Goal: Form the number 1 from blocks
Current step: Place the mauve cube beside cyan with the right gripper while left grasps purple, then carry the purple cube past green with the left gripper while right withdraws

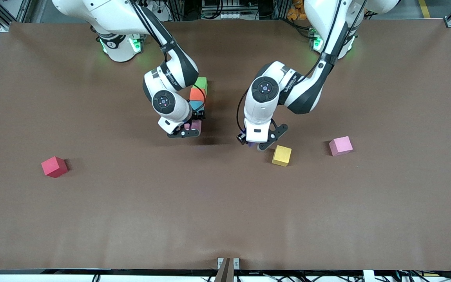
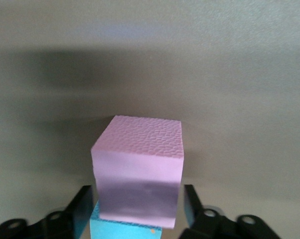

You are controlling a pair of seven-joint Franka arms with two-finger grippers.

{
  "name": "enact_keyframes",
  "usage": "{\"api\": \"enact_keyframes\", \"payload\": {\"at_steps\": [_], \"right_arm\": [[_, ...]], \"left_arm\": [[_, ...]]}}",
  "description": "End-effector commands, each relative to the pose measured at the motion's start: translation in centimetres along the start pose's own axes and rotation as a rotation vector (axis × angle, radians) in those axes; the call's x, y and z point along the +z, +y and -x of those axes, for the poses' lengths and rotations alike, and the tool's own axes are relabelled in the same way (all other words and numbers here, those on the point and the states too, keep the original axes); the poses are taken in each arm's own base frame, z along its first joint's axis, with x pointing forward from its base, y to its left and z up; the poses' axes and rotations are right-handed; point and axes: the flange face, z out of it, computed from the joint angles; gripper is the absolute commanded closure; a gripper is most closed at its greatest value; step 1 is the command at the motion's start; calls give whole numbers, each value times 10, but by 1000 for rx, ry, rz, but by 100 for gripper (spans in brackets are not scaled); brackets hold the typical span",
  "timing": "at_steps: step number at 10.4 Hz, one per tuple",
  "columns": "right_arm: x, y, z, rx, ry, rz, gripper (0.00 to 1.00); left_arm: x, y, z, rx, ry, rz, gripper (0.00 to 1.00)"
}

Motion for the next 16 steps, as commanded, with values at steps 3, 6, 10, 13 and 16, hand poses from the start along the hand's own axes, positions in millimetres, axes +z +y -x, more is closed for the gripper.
{"api": "enact_keyframes", "payload": {"at_steps": [3, 6, 10, 13, 16], "right_arm": [[-86, 51, -13, -46, -38, -53, 0], [-118, 144, -39, -229, -56, -68, 0], [-179, 198, -63, -329, -129, 161, 0], [-256, 251, -67, -195, -93, 175, 0], [-341, 301, -45, -73, 124, 164, 0]], "left_arm": [[-3, -4, 22, 86, -11, -7, 100], [2, -1, 76, 182, -8, -18, 100], [1, -25, 263, 338, -67, -78, 100], [19, -63, 396, 530, -49, -97, 100], [45, -66, 439, 703, -19, -98, 100]]}}
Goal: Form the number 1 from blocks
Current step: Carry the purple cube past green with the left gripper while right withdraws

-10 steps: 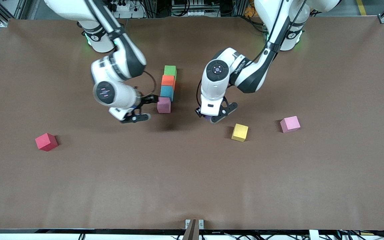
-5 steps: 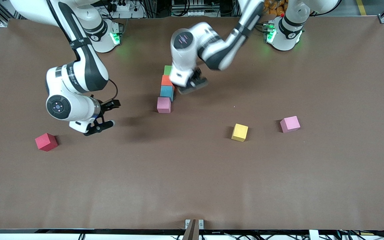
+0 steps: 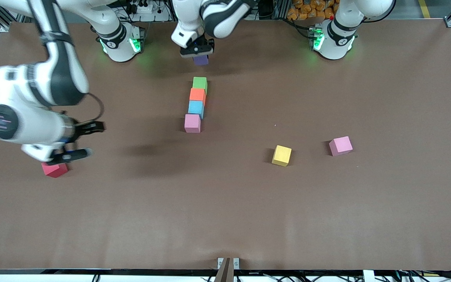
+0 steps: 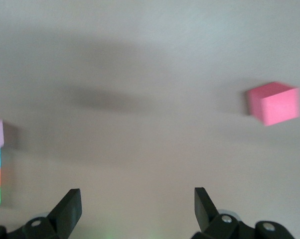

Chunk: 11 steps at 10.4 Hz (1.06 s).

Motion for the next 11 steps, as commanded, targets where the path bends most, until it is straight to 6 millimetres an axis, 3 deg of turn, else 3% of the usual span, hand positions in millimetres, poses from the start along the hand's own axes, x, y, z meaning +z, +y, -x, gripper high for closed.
{"api": "enact_keyframes", "payload": {"at_steps": [1, 4, 6, 9, 11], "right_arm": [[-58, 34, 36, 134, 120, 0, 0], [-110, 71, 68, 464, 223, -59, 0], [-131, 90, 88, 513, 260, -90, 0], [-132, 116, 99, 455, 272, -120, 0], [-135, 116, 101, 440, 277, -107, 0]], "left_arm": [[34, 20, 4, 125, 13, -30, 100], [55, 19, 20, 231, -6, -59, 100], [63, 19, 4, 259, -22, -46, 100], [75, 20, -24, 220, -20, -8, 100], [77, 18, -34, 198, -27, 0, 100]]}}
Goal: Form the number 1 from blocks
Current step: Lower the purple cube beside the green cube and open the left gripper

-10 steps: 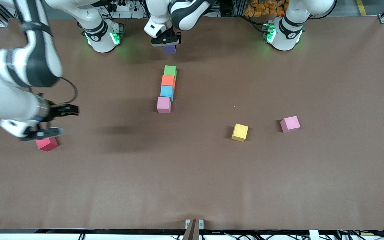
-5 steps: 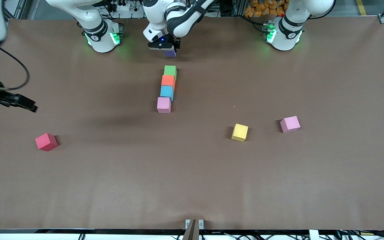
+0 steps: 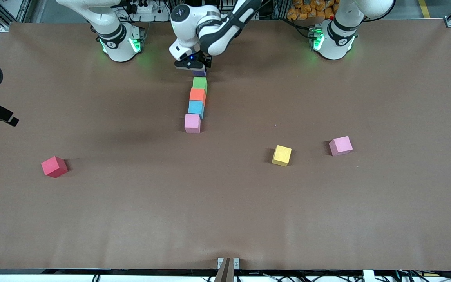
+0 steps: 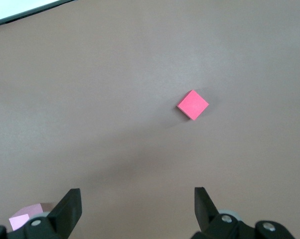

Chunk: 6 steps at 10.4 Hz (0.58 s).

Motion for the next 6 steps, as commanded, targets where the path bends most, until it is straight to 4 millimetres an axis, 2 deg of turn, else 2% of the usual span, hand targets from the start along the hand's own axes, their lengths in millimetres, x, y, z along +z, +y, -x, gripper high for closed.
{"api": "enact_keyframes", "payload": {"at_steps": [1, 6], "right_arm": [[-11, -2, 7, -21, 10, -13, 0], [-12, 2, 11, -19, -10, -5, 0]], "left_arm": [[-1, 2, -6, 1, -5, 14, 100], [6, -4, -12, 0, -10, 0, 100]]}}
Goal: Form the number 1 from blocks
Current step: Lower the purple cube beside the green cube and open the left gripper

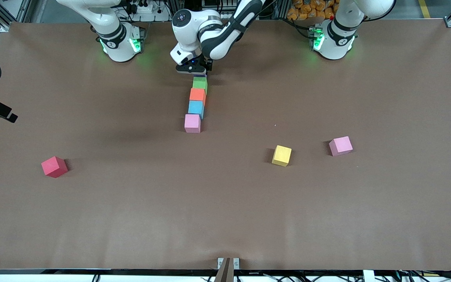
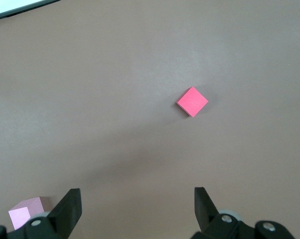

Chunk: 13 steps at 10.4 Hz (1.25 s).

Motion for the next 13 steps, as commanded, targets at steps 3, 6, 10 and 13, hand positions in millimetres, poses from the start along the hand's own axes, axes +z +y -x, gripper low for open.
{"api": "enact_keyframes", "payload": {"at_steps": [3, 6, 10, 13], "right_arm": [[-4, 5, 3, -23, -5, -5, 0], [-3, 7, 3, -51, -6, -4, 0], [-3, 7, 3, -51, -6, -4, 0], [-4, 6, 3, -54, -5, -3, 0]], "left_arm": [[5, -3, -10, 9, -11, 0, 100], [7, -4, -12, 6, -13, -3, 100], [17, -7, -21, -8, -18, -11, 0], [3, -3, -15, -29, -10, 5, 0]]}}
